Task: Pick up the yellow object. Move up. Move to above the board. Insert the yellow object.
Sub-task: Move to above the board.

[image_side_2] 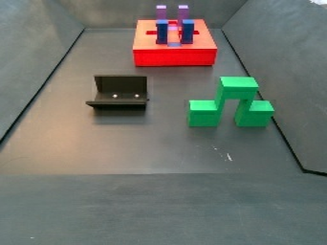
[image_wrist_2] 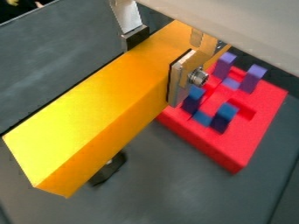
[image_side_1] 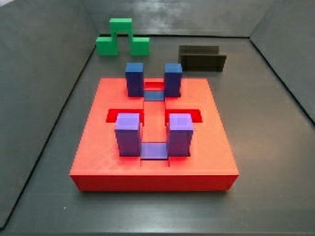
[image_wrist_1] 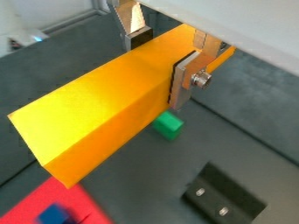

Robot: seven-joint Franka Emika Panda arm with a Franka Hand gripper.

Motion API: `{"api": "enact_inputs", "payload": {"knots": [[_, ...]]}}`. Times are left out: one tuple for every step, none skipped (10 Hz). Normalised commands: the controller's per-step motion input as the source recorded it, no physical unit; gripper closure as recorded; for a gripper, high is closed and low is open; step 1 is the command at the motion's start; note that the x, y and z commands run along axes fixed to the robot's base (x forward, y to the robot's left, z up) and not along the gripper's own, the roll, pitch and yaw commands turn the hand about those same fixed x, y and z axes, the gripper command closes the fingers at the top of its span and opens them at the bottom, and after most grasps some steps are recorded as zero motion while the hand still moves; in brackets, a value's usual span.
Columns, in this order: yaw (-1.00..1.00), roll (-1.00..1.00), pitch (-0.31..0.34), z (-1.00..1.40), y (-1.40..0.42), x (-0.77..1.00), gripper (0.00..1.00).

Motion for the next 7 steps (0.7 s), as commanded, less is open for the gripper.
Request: {"api": "enact_inputs", "payload": {"knots": [[0.02, -0.02, 0.202, 0.22, -1.40, -0.09, 1.00], [0.02, -0.01, 0.143, 0.23, -1.40, -0.09, 1.00], [0.02, 0.00, 0.121, 0.23, -1.40, -0.08, 1.00], [0.01, -0.02, 0.106, 0.24, -1.40, -0.06, 1.00], [0.01, 0.01, 0.111, 0.24, -1.40, -0.03, 1.00], [0.01, 0.02, 0.136, 0.13, -0.68, 0.04, 1.00], [0.00, 0.01, 0.141, 0.09, -0.43, 0.06, 1.00]]}}
